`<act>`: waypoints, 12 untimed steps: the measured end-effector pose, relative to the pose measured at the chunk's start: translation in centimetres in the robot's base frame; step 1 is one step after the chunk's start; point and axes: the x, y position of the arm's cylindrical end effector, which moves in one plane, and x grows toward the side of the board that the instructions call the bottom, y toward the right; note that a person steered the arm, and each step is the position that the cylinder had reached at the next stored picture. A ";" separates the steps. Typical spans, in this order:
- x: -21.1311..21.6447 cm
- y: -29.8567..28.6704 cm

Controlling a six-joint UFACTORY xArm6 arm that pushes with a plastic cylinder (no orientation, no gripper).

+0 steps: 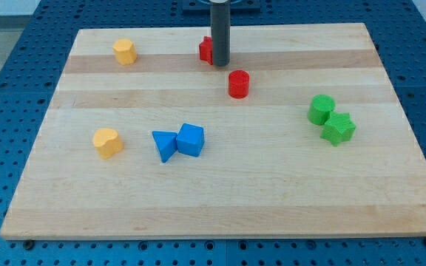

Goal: Push the green star towards the top right of the board

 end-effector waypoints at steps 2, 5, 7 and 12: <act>-1.8 0.3; 12.2 0.0; 20.0 5.7; 18.5 19.0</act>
